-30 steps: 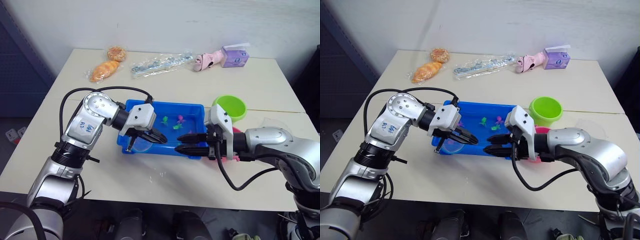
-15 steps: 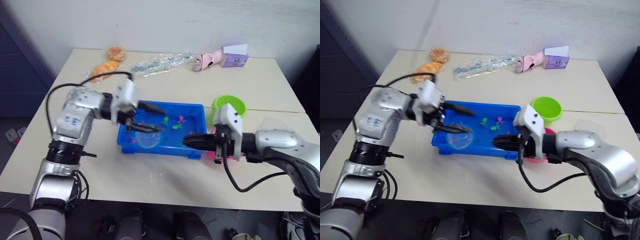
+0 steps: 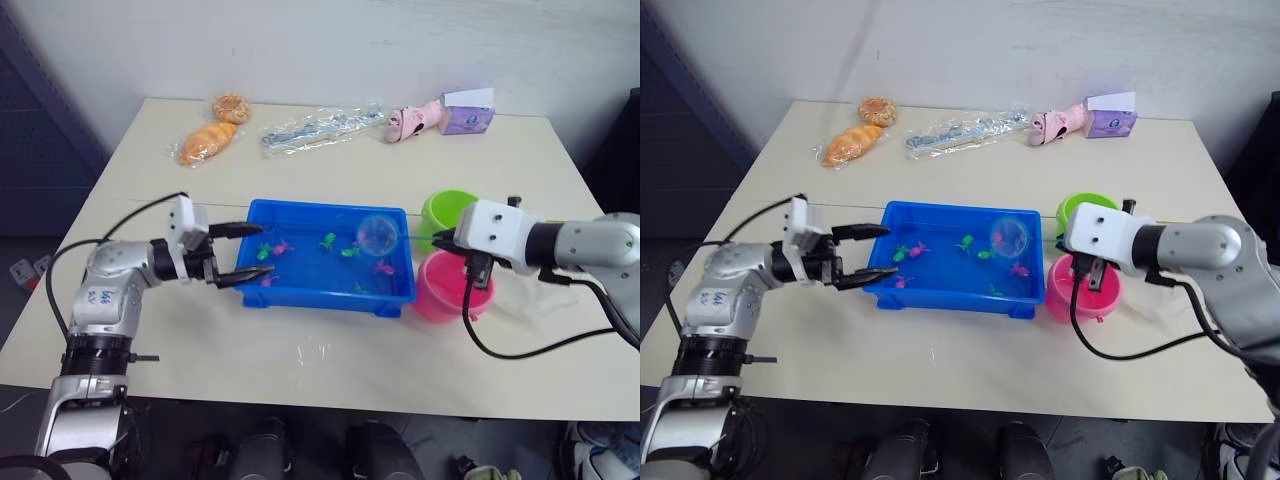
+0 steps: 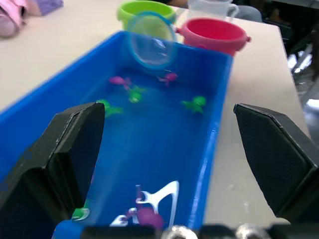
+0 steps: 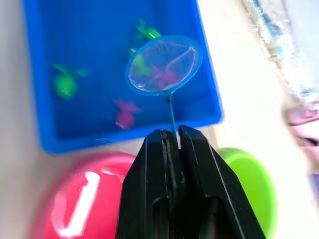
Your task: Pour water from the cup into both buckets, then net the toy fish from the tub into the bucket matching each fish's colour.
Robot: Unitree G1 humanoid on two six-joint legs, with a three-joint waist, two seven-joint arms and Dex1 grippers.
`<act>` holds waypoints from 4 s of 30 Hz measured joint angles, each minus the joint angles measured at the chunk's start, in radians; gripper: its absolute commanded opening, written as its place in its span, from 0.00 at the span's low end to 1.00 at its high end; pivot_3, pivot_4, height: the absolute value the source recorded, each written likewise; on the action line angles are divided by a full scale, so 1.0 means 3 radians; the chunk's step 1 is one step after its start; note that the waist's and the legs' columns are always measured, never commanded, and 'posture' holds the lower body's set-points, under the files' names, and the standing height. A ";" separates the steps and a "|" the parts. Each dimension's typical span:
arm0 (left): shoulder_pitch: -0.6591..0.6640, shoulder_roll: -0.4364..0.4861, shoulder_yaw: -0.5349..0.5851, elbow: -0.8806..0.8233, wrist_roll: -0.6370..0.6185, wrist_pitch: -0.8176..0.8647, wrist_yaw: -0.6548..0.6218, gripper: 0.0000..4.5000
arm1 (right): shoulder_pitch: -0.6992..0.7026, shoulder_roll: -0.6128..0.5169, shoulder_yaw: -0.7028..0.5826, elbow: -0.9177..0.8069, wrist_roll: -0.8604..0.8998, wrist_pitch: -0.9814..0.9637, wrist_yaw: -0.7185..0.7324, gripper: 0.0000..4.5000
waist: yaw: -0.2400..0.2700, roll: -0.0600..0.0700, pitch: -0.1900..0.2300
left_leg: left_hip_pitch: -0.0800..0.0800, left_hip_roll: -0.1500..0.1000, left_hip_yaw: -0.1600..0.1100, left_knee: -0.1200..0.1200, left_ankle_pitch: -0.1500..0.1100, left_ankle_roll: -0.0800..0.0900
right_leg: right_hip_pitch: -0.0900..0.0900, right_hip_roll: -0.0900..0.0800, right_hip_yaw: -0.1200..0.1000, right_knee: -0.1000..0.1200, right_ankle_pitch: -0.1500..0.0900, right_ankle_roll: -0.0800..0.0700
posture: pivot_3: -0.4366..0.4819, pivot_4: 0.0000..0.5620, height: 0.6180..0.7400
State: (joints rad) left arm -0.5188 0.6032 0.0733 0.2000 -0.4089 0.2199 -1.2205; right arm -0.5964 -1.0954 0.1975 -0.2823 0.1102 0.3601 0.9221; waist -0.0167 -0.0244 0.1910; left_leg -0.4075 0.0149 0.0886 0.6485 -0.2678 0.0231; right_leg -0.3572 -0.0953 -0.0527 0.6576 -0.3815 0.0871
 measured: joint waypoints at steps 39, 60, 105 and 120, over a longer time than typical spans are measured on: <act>-0.0041 -0.0129 -0.0123 -0.0132 -0.0007 0.0029 0.0026 0.99 | -0.0882 0.0396 0.0857 0.0370 -0.1338 -0.0159 0.1750 0.00 | 0.0004 0.0000 0.0000 | 0.0000 -0.0002 -0.0002 0.0004 0.0001 -0.0001 | 0.0002 -0.0002 -0.0003 0.0006 0.0000 0.0000 | 0.48 0.27 1.00; 0.0038 -0.0131 -0.0128 -0.0237 -0.0011 0.0094 0.0038 0.99 | -0.0998 0.0574 0.0905 0.0658 -0.1611 -0.0916 0.1779 0.00 | -0.0028 0.0000 0.0000 | 0.0002 -0.0002 0.0000 0.0006 0.0002 -0.0003 | 0.0001 -0.0001 -0.0002 0.0009 0.0000 0.0000 | 0.48 0.27 1.00; 0.0051 -0.0110 -0.0140 -0.0233 -0.0011 0.0052 0.0068 0.99 | -0.1042 0.0577 0.0495 0.0521 -0.0601 0.0994 0.1846 0.00 | -0.0037 0.0000 0.0000 | 0.0002 -0.0001 -0.0001 0.0004 0.0002 -0.0003 | 0.0000 -0.0001 -0.0002 0.0009 0.0000 0.0000 | 0.48 0.27 1.00; 0.0066 -0.0084 -0.0130 -0.0213 -0.0015 0.0021 0.0031 0.99 | -0.0638 0.0377 -0.0246 0.0383 0.0102 0.1785 0.1635 0.00 | -0.0032 0.0000 0.0000 | 0.0001 -0.0001 -0.0001 0.0000 0.0002 -0.0003 | 0.0000 -0.0001 -0.0002 0.0007 0.0000 0.0000 | 0.48 0.27 1.00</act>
State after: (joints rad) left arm -0.4990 0.5781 0.0343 0.1361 -0.4136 0.2263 -1.2113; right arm -0.7877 -0.9824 0.1238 -0.1675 0.1409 0.8955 1.4127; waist -0.0264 -0.0243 0.1910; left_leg -0.4073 0.0146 0.0883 0.6484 -0.2674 0.0223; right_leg -0.3573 -0.0956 -0.0533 0.6599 -0.3814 0.0870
